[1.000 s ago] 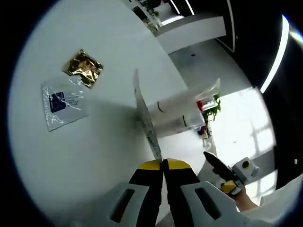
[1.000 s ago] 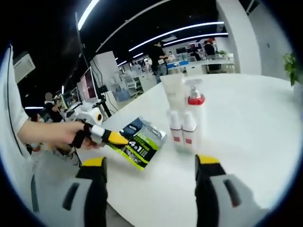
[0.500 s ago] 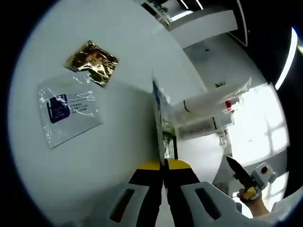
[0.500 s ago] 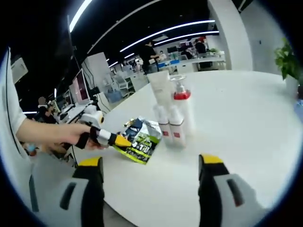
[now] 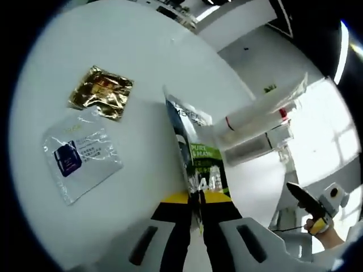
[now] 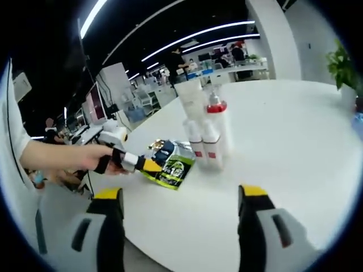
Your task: Arrange the skincare products in the storage area until every visible bottle or jar stands upright without overlapping.
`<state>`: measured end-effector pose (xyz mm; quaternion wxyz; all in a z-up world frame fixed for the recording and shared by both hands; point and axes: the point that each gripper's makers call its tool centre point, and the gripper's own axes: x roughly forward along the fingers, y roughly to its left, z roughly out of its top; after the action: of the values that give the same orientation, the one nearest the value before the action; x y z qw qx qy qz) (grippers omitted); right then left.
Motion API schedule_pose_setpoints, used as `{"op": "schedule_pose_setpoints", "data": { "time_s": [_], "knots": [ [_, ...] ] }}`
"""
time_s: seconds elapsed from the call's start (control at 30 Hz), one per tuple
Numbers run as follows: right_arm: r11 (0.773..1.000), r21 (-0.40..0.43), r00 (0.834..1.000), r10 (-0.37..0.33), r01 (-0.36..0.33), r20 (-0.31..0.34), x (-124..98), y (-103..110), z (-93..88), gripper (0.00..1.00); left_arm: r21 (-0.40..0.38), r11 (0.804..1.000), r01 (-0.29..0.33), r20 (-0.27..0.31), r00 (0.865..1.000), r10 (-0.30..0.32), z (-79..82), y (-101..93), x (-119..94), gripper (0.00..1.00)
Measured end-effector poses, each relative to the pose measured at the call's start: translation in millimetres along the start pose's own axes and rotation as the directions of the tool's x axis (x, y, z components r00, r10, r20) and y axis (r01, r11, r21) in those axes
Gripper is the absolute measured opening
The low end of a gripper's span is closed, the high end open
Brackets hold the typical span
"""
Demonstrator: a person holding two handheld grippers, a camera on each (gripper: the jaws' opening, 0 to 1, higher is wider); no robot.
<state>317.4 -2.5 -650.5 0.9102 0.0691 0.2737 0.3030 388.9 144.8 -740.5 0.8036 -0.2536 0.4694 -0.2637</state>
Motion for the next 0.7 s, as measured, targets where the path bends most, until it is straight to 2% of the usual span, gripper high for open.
{"op": "schedule_pose_setpoints", "data": {
  "time_s": [0.2, 0.23, 0.3, 0.37, 0.47, 0.5, 0.6, 0.63, 0.67, 0.7],
  "knots": [
    [1.0, 0.006, 1.0, 0.001, -0.001, 0.002, 0, 0, 0.1, 0.83, 0.14, 0.988, -0.063, -0.015, 0.998, 0.066, -0.6, 1.5, -4, 0.08],
    [1.0, 0.006, 1.0, 0.001, -0.001, 0.002, 0, 0, 0.2, 0.83, 0.161, 0.983, -0.084, -0.011, 0.996, 0.087, 0.2, 3.3, -6, 0.1],
    [1.0, 0.004, 1.0, 0.002, -0.002, 0.004, 0, 0, 0.5, 0.84, 0.241, 0.962, -0.129, 0.003, 0.991, 0.132, 4.4, 6.6, -9, 0.17],
    [1.0, 0.006, 1.0, 0.005, -0.005, 0.005, 0, 0, 0.0, 0.84, 0.33, 0.93, -0.161, 0.007, 0.986, 0.168, 7.6, 7.8, -10, 0.25],
    [1.0, 0.006, 1.0, 0.007, -0.007, 0.003, 0, 1, -1.2, 0.85, 0.448, 0.873, -0.192, 0.002, 0.977, 0.213, 11.2, 10.4, -12, 0.26],
    [1.0, 0.007, 1.0, 0.008, -0.008, 0.003, 0, 1, -1.6, 0.85, 0.497, 0.845, -0.197, 0.012, 0.975, 0.22, 14.4, 9.7, -11, 0.27],
    [1.0, 0.012, 1.0, 0.006, -0.006, 0.003, 1, 0, -2.0, 0.85, 0.576, 0.789, -0.214, 0.018, 0.968, 0.249, 19.3, 9.4, -10, 0.29],
    [1.0, 0.012, 1.0, 0.005, -0.005, 0.003, 1, 0, -1.8, 0.85, 0.635, 0.748, -0.194, 0.022, 0.972, 0.234, 22.0, 5.2, -7, 0.3],
    [1.0, 0.012, 1.0, 0.005, -0.005, 0.004, 1, -1, -1.5, 0.85, 0.669, 0.719, -0.189, 0.027, 0.973, 0.231, 23.6, 3.7, -5, 0.34],
    [1.0, 0.013, 1.0, 0.004, -0.005, 0.005, 0, -1, -1.3, 0.85, 0.715, 0.679, -0.168, 0.024, 0.976, 0.216, 24.5, 0.6, -2, 0.37]
  ]
}}
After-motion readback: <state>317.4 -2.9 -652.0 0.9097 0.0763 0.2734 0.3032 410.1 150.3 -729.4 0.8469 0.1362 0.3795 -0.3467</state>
